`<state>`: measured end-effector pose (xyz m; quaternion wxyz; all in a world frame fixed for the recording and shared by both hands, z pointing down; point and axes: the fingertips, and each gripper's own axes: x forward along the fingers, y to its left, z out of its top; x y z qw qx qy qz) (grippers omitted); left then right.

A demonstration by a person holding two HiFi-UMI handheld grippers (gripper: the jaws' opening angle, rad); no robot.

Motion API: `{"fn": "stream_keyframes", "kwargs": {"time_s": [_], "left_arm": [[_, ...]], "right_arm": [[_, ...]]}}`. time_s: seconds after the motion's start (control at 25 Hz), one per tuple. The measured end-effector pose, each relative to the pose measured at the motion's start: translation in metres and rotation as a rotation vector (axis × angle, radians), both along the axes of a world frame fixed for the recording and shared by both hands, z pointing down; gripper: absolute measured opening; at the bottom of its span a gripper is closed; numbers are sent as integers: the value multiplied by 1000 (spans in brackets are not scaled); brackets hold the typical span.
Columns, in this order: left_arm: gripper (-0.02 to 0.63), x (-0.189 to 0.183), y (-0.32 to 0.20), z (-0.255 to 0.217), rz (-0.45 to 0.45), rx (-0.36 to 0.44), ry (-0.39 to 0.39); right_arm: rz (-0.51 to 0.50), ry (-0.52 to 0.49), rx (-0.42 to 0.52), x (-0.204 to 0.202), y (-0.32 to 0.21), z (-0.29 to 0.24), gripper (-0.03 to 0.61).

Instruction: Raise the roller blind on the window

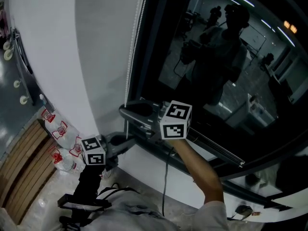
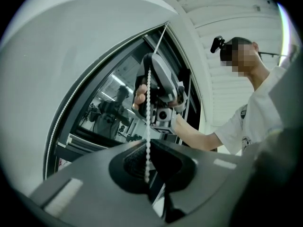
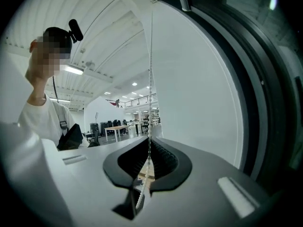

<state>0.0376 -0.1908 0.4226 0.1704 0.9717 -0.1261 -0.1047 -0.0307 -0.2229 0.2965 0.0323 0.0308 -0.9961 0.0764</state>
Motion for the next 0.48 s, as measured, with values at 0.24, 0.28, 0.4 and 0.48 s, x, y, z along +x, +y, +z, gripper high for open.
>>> {"fn": "stream_keyframes", "kwargs": {"time_s": [0.24,0.28,0.4,0.48], "left_arm": [[-2,0,-1,3,0,-8,1],[-2,0,-1,3,-3,-12,1],[-2,0,-3,5,-8,-17,5],[-2,0,-3,7,-7,-17,5]], "right_arm": [[2,24,-82,2,2,40,15],[4,24,-85,3,2,42,15],[-1,39,-96,4,4,50,15],[-8,55,-106,2,6,59,15]]}}
